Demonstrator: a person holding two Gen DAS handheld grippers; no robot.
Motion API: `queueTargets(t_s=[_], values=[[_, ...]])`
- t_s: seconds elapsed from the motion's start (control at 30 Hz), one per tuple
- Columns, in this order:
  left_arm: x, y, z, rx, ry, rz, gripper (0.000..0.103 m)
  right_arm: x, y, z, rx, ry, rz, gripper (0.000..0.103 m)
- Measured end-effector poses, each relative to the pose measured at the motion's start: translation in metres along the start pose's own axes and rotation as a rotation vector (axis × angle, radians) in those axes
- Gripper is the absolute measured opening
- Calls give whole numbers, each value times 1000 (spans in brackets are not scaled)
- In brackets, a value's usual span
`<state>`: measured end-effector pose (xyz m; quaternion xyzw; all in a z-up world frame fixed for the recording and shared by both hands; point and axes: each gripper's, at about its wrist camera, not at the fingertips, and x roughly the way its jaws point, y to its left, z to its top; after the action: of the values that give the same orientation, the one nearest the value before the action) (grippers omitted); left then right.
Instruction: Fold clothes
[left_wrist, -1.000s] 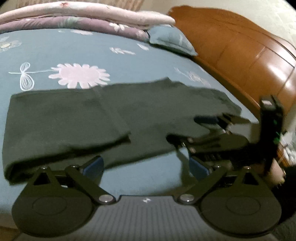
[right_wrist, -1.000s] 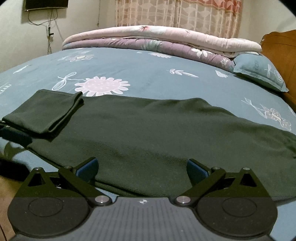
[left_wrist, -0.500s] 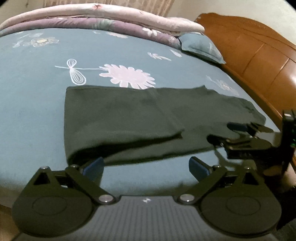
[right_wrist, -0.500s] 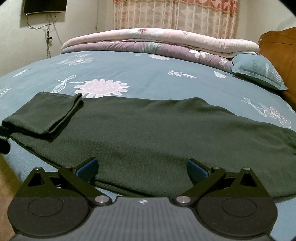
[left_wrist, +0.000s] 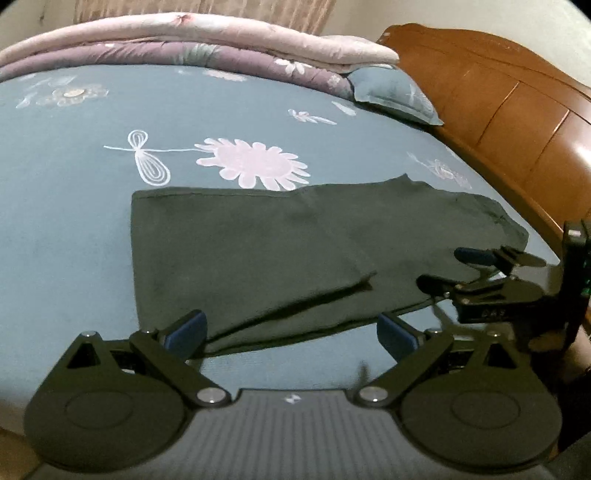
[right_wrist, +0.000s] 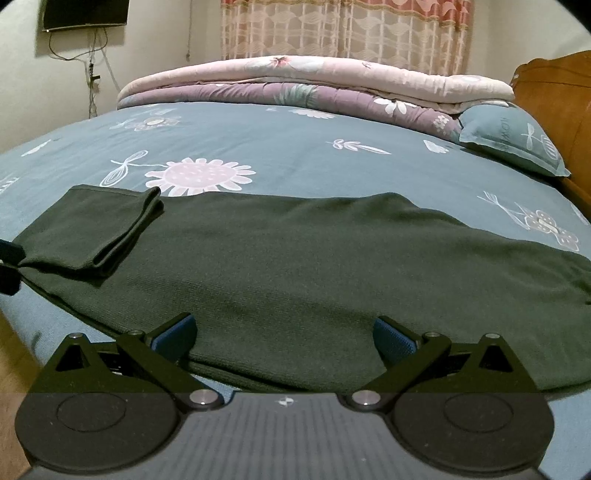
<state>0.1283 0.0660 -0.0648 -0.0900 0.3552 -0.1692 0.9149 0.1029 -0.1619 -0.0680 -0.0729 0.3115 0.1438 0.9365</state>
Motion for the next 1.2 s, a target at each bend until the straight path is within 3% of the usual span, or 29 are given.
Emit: queueTargets(t_s=[0.13,0.33,0.53,0.7,0.87,1.07,1.2], values=[[6,-6,5,16,-17,-39,98,0,1,0,3,-2,-3,103],[22,-17,-8,44,65,-44,98,-1,1,-3,5,-10,-4,103],[20,-22,6,62,20,-73,98,-2,1,-4,6,-19,-3,103],[37,-31,3,74,89,-105,98,-3,0,-7,8,-32,-1,103],[27,-29,39,82,27,-133,99,-5,1,-11,11,-58,-1,103],[68,-40,70,110,25,-91,99,-7,2,-16,23,-91,-10,103],[104,-45,70,106,100,-102,99,-8,2,-17,24,-97,-4,103]])
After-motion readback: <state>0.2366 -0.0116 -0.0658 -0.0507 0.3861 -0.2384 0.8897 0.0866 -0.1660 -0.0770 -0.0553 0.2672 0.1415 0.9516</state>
